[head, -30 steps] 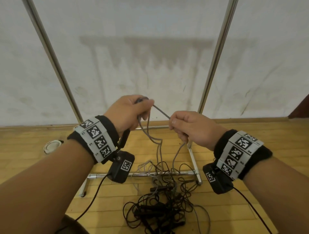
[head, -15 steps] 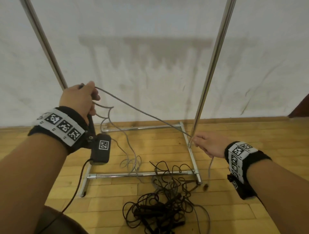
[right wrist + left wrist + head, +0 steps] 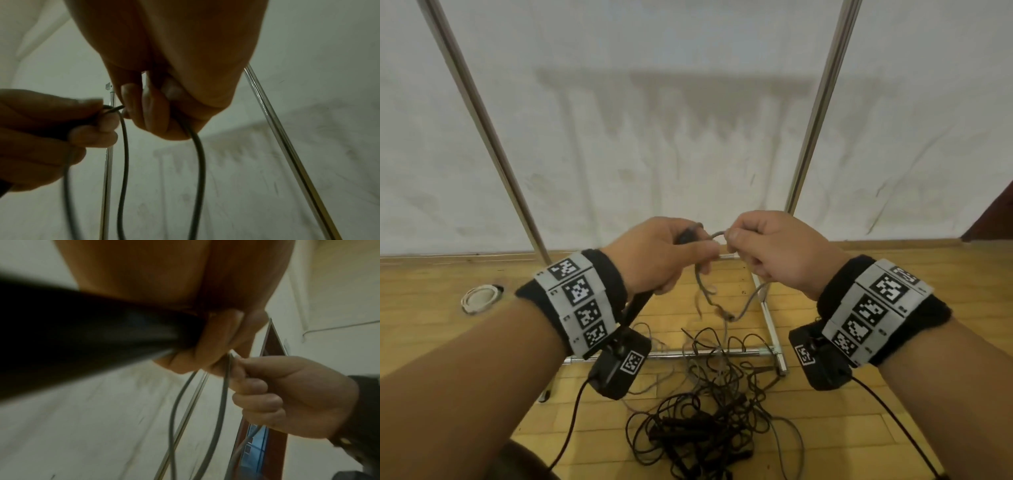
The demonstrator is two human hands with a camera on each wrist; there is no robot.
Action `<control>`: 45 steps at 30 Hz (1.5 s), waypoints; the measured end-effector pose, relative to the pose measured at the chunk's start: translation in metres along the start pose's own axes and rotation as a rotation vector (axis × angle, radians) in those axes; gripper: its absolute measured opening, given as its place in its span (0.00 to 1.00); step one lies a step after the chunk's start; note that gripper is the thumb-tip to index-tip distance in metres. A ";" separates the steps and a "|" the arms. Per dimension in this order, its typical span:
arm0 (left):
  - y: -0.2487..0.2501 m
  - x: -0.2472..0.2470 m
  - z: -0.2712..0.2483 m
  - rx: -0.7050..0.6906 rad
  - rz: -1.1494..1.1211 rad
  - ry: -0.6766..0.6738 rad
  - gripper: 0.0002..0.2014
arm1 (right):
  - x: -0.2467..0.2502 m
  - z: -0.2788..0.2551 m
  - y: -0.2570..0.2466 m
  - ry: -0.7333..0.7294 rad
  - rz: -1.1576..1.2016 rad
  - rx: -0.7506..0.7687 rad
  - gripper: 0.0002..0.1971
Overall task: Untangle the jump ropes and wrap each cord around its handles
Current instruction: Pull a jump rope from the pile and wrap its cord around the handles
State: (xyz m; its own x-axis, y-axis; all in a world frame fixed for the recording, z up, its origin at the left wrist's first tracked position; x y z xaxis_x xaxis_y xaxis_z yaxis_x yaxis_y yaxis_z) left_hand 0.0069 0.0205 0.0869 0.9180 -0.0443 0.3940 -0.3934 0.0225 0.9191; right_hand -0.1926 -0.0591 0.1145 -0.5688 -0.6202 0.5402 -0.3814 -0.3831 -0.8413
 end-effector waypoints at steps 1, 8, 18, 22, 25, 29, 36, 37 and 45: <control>0.000 0.002 0.002 0.000 -0.019 0.029 0.11 | 0.000 -0.001 0.001 -0.008 0.016 0.002 0.13; -0.004 0.042 0.002 -0.042 -0.161 0.421 0.14 | 0.000 -0.001 0.033 -0.044 -0.132 -0.027 0.12; -0.036 0.078 -0.004 0.179 0.043 0.622 0.05 | -0.003 0.000 0.082 -0.150 -0.330 -0.229 0.12; -0.043 0.071 -0.001 0.314 -0.029 0.454 0.10 | -0.003 0.001 0.078 -0.079 -0.088 -0.308 0.09; -0.043 0.047 -0.003 0.274 0.006 0.140 0.17 | -0.006 0.001 0.061 -0.027 0.135 -0.292 0.08; -0.030 0.012 -0.001 0.219 0.087 -0.117 0.34 | -0.020 -0.004 0.029 0.028 0.472 -0.245 0.09; -0.009 -0.014 -0.001 0.103 0.297 -0.159 0.19 | -0.037 -0.011 -0.002 0.025 0.653 -0.200 0.11; -0.008 -0.015 -0.002 0.089 0.299 -0.180 0.13 | -0.037 -0.011 -0.002 0.024 0.640 -0.198 0.12; -0.002 -0.007 -0.008 0.142 0.194 -0.183 0.11 | -0.022 -0.004 0.009 0.005 0.035 -0.086 0.22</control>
State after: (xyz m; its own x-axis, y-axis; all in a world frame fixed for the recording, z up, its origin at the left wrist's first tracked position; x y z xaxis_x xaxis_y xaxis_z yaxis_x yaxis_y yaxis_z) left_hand 0.0020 0.0288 0.0825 0.8061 -0.2326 0.5442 -0.5751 -0.0911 0.8130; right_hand -0.1861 -0.0459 0.0949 -0.5863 -0.6291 0.5104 -0.4221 -0.3005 -0.8553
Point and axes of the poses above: each hand's wrist, its own z-axis towards the middle knuckle, its own x-axis out of the back of the hand, y = z × x, the point moved 1 cm from there along z, towards the middle knuckle, and after that the axes turned 3 degrees about -y, right-handed, at the moved point
